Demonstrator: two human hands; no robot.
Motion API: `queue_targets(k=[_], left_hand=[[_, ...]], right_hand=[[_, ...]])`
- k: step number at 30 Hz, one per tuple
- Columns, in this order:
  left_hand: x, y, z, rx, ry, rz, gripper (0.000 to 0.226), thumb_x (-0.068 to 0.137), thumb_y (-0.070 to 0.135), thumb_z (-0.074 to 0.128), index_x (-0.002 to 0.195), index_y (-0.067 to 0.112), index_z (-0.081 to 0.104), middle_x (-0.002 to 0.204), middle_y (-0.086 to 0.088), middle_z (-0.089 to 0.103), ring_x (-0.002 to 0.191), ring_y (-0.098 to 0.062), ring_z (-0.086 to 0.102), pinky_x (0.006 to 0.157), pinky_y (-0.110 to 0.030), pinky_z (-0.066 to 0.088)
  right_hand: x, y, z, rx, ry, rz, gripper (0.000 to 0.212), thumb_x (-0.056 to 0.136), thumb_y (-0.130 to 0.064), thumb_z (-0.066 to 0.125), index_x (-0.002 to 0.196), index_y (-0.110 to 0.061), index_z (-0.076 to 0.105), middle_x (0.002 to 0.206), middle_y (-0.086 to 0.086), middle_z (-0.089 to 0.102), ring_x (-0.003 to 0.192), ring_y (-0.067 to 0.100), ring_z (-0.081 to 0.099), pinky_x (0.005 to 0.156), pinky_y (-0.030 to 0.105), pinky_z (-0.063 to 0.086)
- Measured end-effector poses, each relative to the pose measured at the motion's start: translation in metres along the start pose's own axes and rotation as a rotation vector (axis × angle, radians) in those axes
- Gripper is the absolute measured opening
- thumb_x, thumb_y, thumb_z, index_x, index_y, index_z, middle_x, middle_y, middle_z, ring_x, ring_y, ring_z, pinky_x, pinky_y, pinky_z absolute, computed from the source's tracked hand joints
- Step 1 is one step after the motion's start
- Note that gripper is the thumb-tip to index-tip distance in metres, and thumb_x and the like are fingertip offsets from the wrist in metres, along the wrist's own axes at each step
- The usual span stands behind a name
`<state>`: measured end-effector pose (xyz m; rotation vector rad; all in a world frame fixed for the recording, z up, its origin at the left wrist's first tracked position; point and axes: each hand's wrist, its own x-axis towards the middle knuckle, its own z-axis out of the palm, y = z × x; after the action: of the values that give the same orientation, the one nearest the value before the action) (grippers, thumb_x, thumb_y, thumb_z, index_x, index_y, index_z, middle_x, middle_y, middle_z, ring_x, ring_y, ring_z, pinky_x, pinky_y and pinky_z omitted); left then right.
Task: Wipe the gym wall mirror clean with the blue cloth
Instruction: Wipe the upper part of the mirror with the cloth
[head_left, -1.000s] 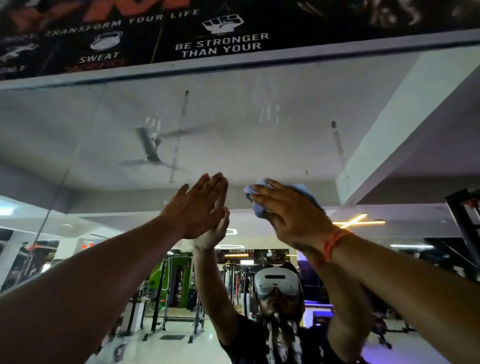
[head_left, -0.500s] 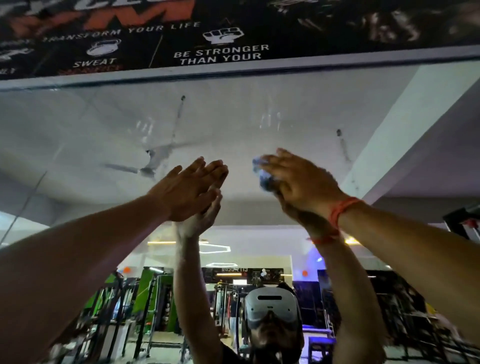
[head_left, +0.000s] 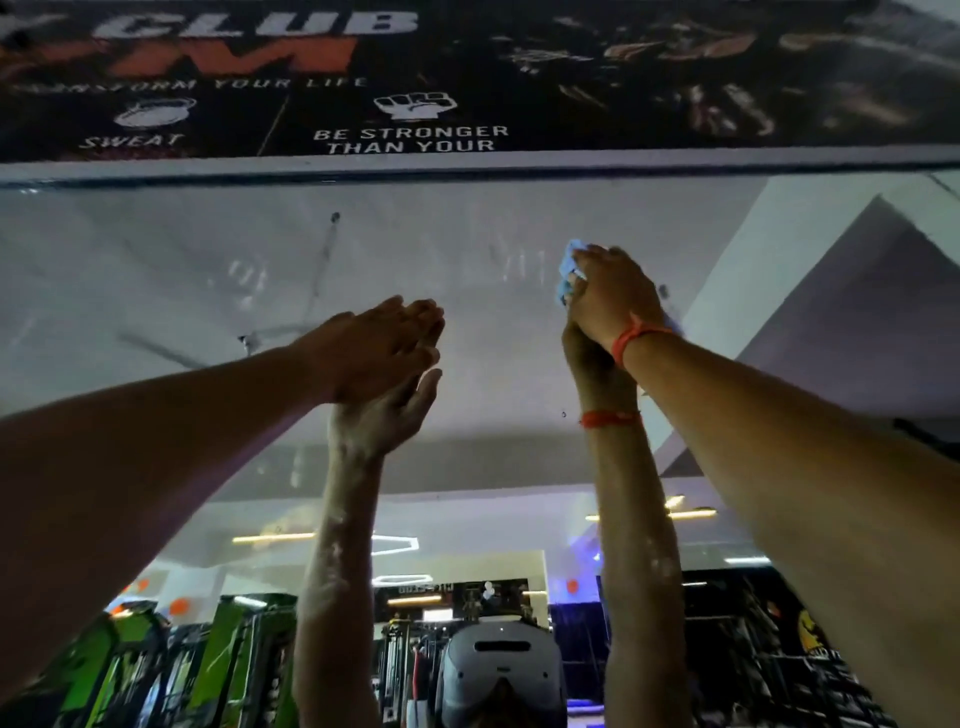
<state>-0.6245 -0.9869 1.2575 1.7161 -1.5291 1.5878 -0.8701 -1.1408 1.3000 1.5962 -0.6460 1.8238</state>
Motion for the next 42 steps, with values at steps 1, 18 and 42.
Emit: queue_targets(k=[1, 18, 42], left_hand=[[0.002, -0.003, 0.0, -0.001, 0.003, 0.006, 0.066, 0.106, 0.052, 0.027, 0.163, 0.033, 0.001, 0.171, 0.016, -0.001, 0.158, -0.011, -0.001, 0.125, -0.044, 0.02], [0.011, -0.016, -0.004, -0.229, 0.042, 0.025, 0.059, 0.108, 0.052, 0.031, 0.162, 0.033, 0.02, 0.17, 0.015, 0.009, 0.158, -0.012, 0.001, 0.127, -0.044, 0.01], [0.016, -0.024, 0.008, -0.107, 0.008, 0.022, 0.064, 0.107, 0.054, 0.026, 0.163, 0.032, 0.002, 0.17, 0.017, -0.004, 0.157, -0.009, -0.006, 0.125, -0.04, 0.011]], right_hand=[[0.004, -0.015, 0.009, 0.034, 0.04, 0.039, 0.042, 0.093, -0.009, 0.054, 0.134, -0.006, 0.062, 0.142, 0.013, 0.059, 0.133, 0.035, 0.051, 0.113, 0.034, 0.033], [0.006, -0.107, 0.026, 0.19, 0.033, 0.003, 0.028, 0.097, -0.008, 0.055, 0.119, -0.007, 0.073, 0.122, 0.015, 0.071, 0.117, 0.032, 0.064, 0.104, 0.034, 0.046], [0.047, -0.046, 0.012, -0.04, -0.078, 0.063, 0.04, 0.098, -0.014, 0.05, 0.137, -0.011, 0.059, 0.149, 0.011, 0.053, 0.137, 0.032, 0.049, 0.117, 0.036, 0.033]])
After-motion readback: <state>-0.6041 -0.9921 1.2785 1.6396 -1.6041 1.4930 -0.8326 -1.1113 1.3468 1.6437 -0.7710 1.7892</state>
